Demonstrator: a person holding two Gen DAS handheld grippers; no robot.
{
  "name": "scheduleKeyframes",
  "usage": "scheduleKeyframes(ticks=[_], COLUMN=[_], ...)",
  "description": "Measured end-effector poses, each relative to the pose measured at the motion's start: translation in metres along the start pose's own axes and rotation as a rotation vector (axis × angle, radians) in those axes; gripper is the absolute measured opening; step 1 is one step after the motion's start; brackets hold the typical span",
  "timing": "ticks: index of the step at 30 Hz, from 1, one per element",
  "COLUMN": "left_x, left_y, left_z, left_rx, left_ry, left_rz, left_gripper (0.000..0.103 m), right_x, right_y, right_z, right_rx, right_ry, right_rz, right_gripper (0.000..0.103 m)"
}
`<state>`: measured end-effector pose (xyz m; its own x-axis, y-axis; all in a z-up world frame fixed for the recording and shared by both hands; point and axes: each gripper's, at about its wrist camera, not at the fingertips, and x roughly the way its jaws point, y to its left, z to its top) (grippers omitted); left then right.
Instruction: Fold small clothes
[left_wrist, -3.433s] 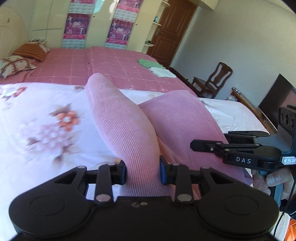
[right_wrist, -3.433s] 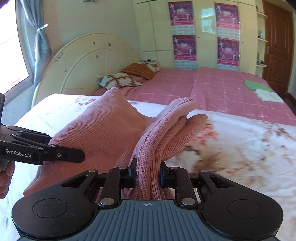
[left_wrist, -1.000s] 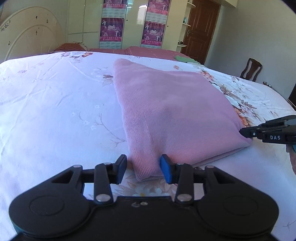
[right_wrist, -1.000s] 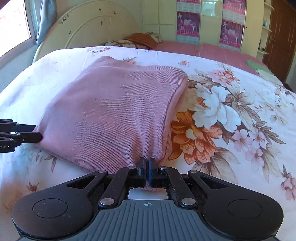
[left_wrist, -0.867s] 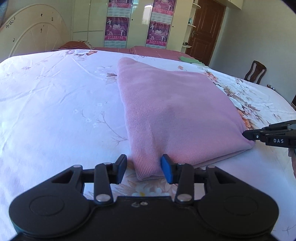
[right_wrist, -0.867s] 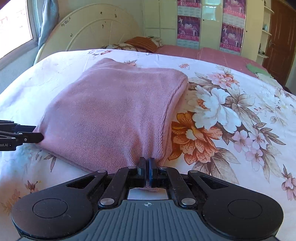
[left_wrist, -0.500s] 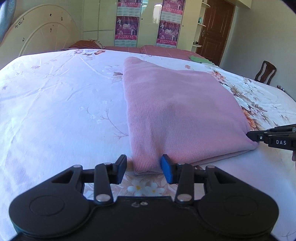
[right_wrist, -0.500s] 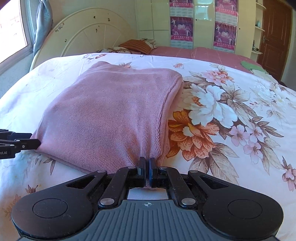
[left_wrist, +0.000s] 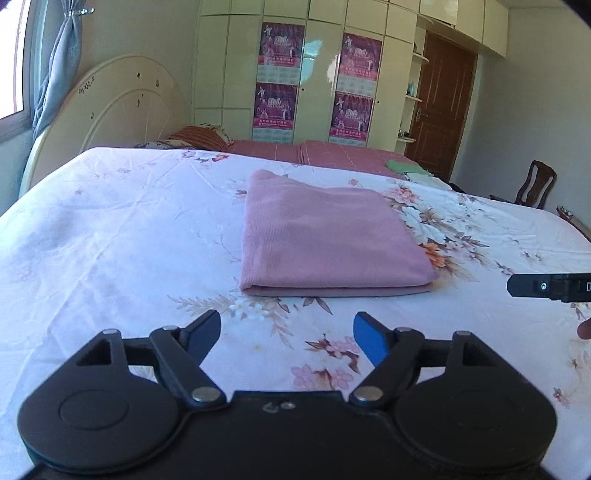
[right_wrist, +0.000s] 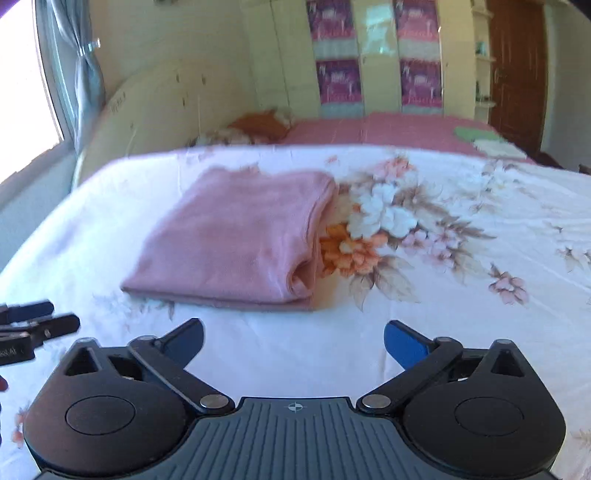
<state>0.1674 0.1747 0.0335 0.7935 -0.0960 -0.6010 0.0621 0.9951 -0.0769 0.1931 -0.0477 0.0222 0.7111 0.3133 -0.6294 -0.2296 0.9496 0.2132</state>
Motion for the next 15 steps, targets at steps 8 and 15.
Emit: scheduleKeyframes(ticks=[8, 15], left_x=[-0.103, -0.160], left_y=[-0.045, -0.075], left_z=[-0.006, -0.013], left_rx=[0.064, 0.104], left_ry=[-0.112, -0.165], left_rz=[0.025, 0.019], left_gripper=[0.083, 0.084], right_x=[-0.121, -0.196], right_y=[0.005, 0.031], right_z=[-0.031, -0.053], right_rx=[0.043, -0.034], right_ry=[-0.081, -0.131], right_rz=[-0.066, -0.075], right_gripper=[0.103, 0.103])
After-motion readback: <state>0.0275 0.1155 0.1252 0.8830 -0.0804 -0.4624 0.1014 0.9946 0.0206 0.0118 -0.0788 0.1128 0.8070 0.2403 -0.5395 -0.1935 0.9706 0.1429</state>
